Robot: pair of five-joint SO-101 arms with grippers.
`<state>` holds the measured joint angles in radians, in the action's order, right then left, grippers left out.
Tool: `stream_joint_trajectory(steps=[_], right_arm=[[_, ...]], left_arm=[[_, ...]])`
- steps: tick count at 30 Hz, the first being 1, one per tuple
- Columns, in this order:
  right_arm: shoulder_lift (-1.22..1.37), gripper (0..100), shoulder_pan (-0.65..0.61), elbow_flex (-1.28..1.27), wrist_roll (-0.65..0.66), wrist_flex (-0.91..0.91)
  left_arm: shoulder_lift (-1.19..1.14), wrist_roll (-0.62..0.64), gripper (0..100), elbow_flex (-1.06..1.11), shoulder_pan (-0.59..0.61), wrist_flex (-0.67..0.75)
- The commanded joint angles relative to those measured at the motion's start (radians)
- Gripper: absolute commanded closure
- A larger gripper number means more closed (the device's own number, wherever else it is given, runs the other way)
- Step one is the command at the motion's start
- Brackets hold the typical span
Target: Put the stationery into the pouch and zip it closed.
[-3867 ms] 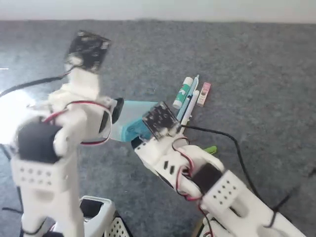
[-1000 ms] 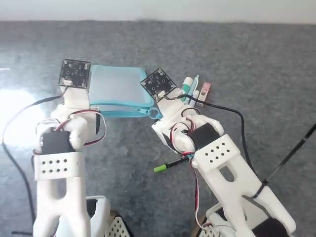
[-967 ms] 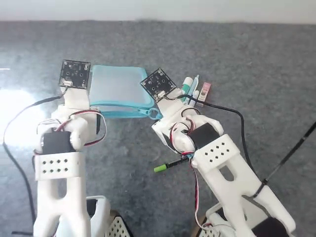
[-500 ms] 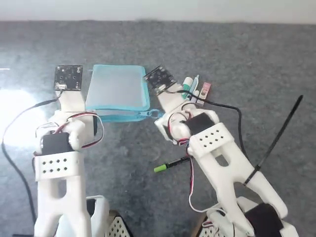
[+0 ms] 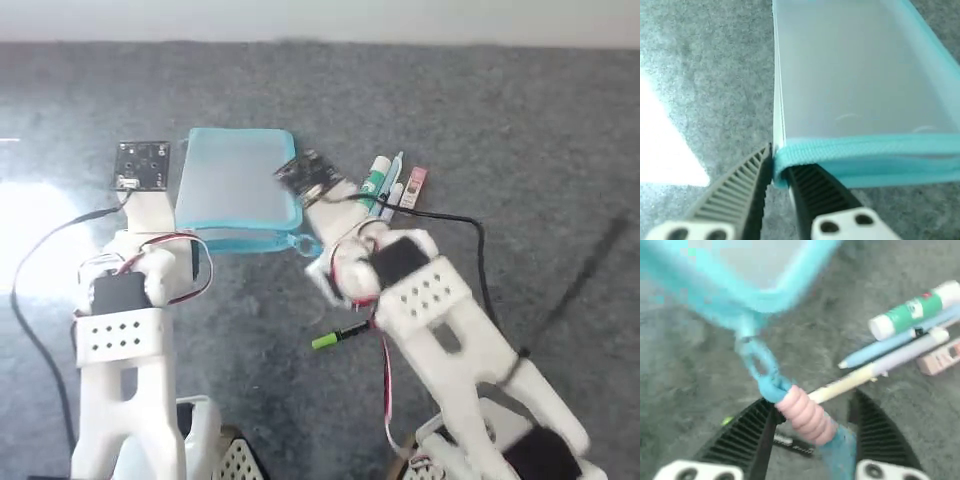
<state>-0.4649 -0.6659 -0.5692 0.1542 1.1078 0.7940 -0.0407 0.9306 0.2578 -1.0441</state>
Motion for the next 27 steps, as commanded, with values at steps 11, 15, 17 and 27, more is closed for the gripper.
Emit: stream_joint_trajectory(steps=[11,15,17,27], right_arm=[[-0.384,65.2,0.231,0.04,0.12,0.216],[-0.225,65.2,0.378,-0.038,0.12,0.076],[-0.12,65.2,0.389,-0.048,0.115,0.018],[0.205,65.2,0.394,-0.028,-0.157,0.053]], left_arm=[[0.018,0.026,99,0.061,-0.009,0.078],[0.018,0.026,99,0.061,-0.009,0.078],[0.018,0.026,99,0.061,-0.009,0.078],[0.018,0.026,99,0.061,-0.006,0.078]])
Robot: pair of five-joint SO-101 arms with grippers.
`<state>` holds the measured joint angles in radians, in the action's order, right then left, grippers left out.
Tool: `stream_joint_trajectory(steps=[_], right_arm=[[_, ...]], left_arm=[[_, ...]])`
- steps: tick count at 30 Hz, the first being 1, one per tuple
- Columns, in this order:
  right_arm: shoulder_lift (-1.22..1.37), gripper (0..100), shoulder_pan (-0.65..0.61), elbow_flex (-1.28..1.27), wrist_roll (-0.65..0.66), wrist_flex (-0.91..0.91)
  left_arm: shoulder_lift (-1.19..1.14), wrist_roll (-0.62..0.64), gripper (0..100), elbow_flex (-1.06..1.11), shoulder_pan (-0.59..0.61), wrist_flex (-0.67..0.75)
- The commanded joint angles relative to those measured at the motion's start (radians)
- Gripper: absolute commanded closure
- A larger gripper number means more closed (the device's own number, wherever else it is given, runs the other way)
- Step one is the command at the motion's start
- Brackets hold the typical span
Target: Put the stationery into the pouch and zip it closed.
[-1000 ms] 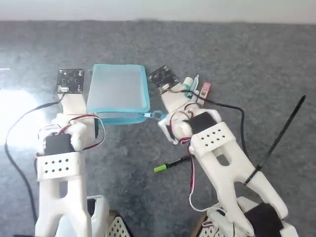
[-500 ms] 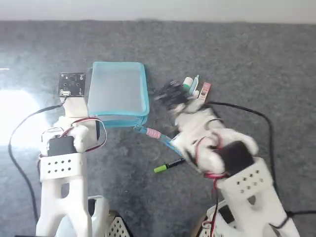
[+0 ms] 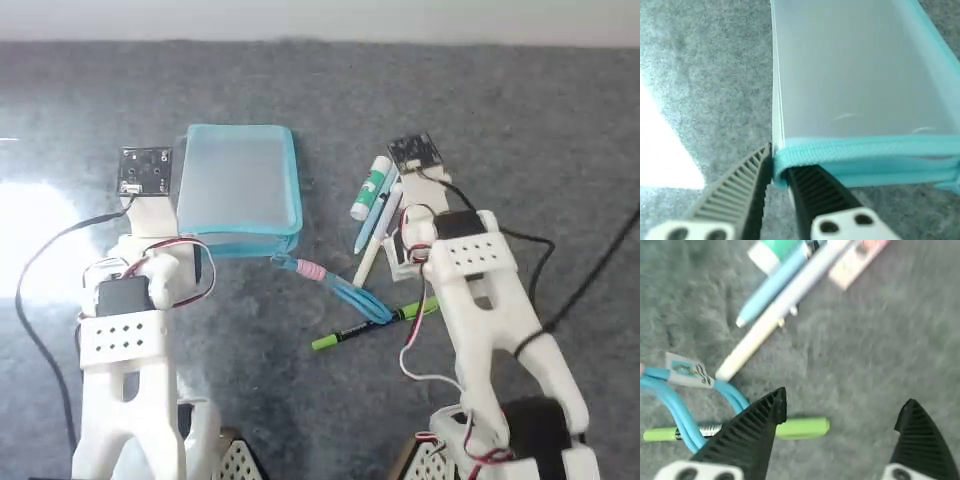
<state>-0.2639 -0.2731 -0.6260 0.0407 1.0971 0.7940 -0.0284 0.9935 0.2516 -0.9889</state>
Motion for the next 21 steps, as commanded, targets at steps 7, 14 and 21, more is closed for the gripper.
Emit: stream_joint_trajectory(steps=[7,14,21], right_arm=[[0.016,65.2,-0.012,-0.005,-0.051,0.104],[0.018,65.2,-0.145,-0.037,-0.457,0.051],[0.019,65.3,-0.177,-0.069,-0.664,0.007]], left_arm=[[0.018,0.014,99,0.005,0.0,0.023],[0.018,0.014,99,0.008,-0.002,0.023],[0.018,0.014,99,0.01,0.0,0.023]])
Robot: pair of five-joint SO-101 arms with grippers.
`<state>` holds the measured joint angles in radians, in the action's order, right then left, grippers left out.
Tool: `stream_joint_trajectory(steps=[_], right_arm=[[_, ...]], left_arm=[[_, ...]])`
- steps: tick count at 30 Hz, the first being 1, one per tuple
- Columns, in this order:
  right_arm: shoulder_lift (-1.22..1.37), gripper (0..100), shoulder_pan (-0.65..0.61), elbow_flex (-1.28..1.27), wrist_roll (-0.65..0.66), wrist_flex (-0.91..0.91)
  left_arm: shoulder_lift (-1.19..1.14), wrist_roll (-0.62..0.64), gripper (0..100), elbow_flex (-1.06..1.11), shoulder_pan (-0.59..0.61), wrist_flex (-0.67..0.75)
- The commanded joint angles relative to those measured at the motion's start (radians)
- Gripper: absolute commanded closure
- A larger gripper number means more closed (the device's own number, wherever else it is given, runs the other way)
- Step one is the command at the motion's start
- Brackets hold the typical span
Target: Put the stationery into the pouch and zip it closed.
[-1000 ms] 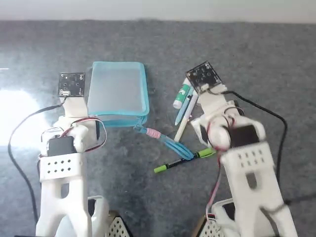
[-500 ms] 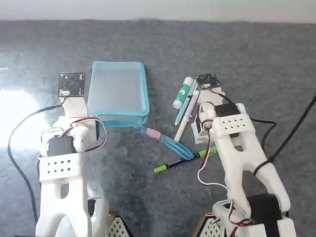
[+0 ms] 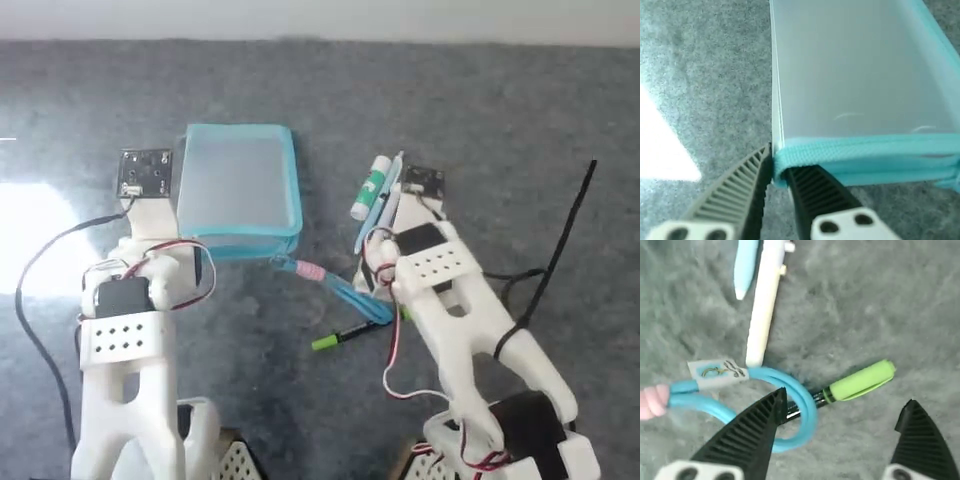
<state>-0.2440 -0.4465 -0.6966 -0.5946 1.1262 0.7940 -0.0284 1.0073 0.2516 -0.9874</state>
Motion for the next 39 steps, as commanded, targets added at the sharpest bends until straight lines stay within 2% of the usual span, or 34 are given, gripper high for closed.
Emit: stream_joint_trajectory(steps=[1,7,12,19,24,28,34,37,39], right_arm=[[-0.001,65.3,-0.002,0.002,-0.029,-0.022],[0.065,65.5,0.035,0.003,-0.034,-0.05],[0.217,76.8,0.137,0.023,-0.032,-0.105],[0.289,81.3,0.148,0.078,-0.025,-0.081],[0.289,99.8,0.228,0.124,0.164,-0.081],[0.277,99.2,0.292,0.161,0.166,-0.074],[0.039,99.3,0.302,0.166,0.18,-0.058],[-0.191,99.3,0.291,0.172,0.186,-0.054],[-0.378,99.3,0.269,0.17,0.238,-0.096]], left_arm=[[0.018,0.014,99,-0.002,0.0,0.021],[0.018,0.014,99,-0.002,0.0,0.021],[0.018,0.014,99,-0.002,0.0,0.021],[0.018,0.014,99,-0.002,0.0,0.021],[0.018,0.014,99,-0.002,-0.002,0.021],[0.018,0.014,99,-0.002,-0.002,0.021],[0.018,0.014,99,-0.001,-0.003,0.021],[0.018,0.014,99,-0.001,-0.003,0.021],[0.018,0.014,99,-0.001,-0.003,0.021]])
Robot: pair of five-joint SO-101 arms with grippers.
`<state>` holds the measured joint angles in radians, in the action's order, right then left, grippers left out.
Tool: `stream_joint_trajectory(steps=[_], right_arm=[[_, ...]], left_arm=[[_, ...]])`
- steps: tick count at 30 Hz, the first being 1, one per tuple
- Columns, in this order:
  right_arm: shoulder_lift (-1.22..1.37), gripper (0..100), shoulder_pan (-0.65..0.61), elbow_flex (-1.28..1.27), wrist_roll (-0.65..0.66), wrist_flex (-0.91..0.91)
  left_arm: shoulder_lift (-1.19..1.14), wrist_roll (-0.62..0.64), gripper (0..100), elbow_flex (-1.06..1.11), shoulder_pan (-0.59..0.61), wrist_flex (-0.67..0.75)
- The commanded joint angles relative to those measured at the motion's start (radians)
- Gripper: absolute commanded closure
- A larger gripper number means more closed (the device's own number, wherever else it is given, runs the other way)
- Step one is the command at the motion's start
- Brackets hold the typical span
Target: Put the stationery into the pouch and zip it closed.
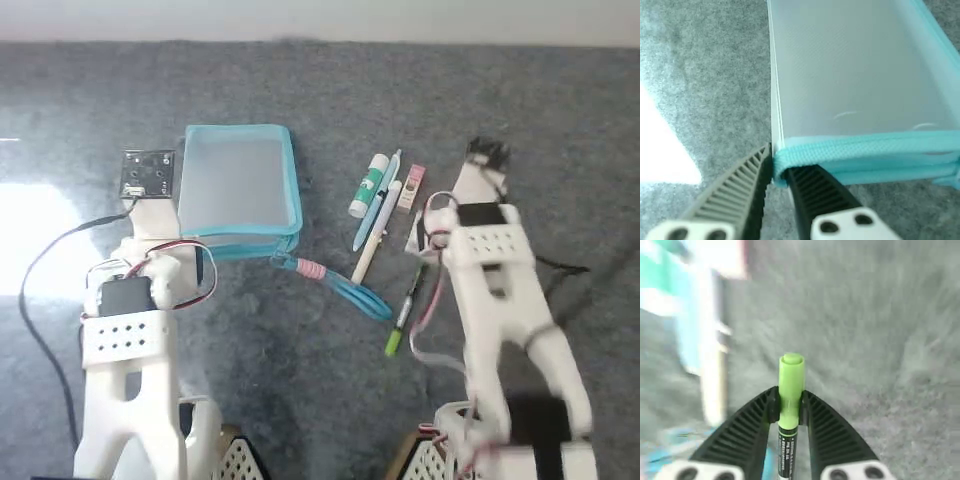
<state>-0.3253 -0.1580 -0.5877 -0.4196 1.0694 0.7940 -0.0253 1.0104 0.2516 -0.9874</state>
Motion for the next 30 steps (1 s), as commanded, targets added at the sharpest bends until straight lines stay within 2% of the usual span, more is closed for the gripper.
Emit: stream_joint_trajectory(steps=[1,6,8,10,17,19,23,25,27,30], right_arm=[[-0.394,99.3,-0.041,0.057,0.081,-0.074],[-0.796,99.3,-0.211,-0.046,0.097,-0.338],[-0.883,99.3,-0.269,-0.121,0.144,-0.426],[-0.914,99.3,-0.297,-0.178,0.175,-0.427],[-0.851,99.3,-0.291,-0.258,0.141,-0.262],[-0.806,99.3,-0.211,-0.258,0.25,-0.177],[-0.648,99.3,-0.065,-0.255,0.729,-0.042],[-0.549,99.2,-0.051,-0.255,0.891,-0.033],[-0.452,99.2,-0.041,-0.255,0.965,-0.073],[-0.335,99.2,-0.035,-0.253,0.979,-0.193]], left_arm=[[0.018,0.011,99,-0.004,-0.003,0.021],[0.018,0.011,99,-0.004,-0.003,0.021],[0.018,0.011,99,-0.004,-0.003,0.021],[0.017,0.011,99,-0.004,-0.003,0.021],[0.014,0.011,99,-0.004,-0.034,0.021],[0.012,0.011,99,-0.002,-0.031,0.02],[0.018,0.011,99,0.007,-0.029,0.021],[0.018,0.011,99,0.007,-0.031,0.021],[0.018,0.011,99,0.007,-0.029,0.021],[0.018,0.011,99,0.007,-0.029,0.021]])
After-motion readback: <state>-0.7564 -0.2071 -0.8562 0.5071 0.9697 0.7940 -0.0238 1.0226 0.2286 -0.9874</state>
